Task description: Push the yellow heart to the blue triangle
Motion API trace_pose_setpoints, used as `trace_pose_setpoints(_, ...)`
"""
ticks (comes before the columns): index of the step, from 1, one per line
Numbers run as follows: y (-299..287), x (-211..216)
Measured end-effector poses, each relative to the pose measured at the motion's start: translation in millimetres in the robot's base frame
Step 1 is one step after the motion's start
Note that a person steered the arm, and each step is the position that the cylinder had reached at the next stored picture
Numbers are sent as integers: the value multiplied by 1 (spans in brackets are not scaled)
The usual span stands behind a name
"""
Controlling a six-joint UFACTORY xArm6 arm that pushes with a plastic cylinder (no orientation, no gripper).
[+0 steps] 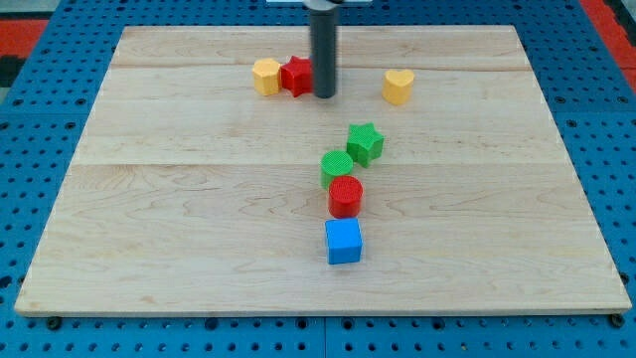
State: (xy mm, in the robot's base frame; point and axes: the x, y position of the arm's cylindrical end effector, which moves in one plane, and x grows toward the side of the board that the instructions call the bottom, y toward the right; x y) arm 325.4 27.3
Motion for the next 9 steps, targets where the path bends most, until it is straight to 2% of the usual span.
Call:
trace_pose_setpoints(1,42,-13)
trace_pose_setpoints(2,57,-32)
trace_pose_setpoints(3,124,-44)
trace_pose_setpoints(4,171,-23)
trace_pose_setpoints(5,145,0)
trace_pose_setpoints(6,102,-1)
trace_pose_setpoints(7,92,-7)
trace_pose_setpoints(8,120,-22)
trace_pose_setpoints(9,114,-27)
